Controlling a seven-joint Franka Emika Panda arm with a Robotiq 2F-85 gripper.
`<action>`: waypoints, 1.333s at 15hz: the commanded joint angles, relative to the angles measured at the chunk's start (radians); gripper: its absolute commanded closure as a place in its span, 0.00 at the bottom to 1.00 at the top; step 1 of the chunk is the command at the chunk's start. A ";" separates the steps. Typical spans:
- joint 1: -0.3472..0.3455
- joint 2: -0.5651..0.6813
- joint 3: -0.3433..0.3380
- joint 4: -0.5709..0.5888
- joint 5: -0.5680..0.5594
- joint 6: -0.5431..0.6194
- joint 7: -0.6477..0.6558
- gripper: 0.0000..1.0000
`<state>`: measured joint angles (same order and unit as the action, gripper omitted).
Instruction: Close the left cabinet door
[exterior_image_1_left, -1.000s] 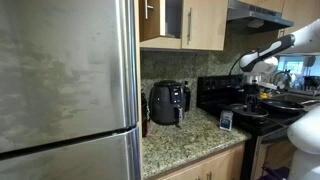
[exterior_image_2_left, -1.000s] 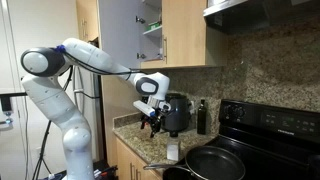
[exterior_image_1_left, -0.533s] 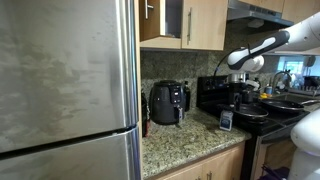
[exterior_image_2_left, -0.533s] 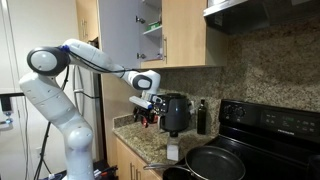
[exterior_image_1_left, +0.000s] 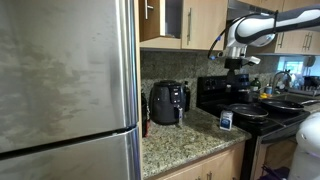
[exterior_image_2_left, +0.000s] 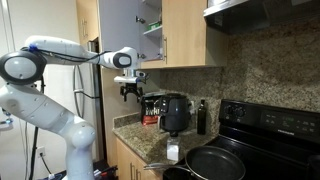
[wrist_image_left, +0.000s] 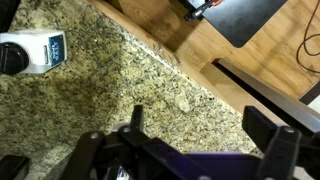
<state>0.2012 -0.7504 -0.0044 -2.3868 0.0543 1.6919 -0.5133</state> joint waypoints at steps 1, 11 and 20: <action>0.021 0.018 -0.002 -0.010 -0.002 0.009 0.008 0.00; 0.220 -0.210 0.093 0.138 0.193 -0.016 0.019 0.00; 0.273 -0.240 0.173 0.230 0.303 0.078 0.090 0.00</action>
<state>0.4483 -0.9916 0.1325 -2.2388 0.2782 1.7137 -0.4702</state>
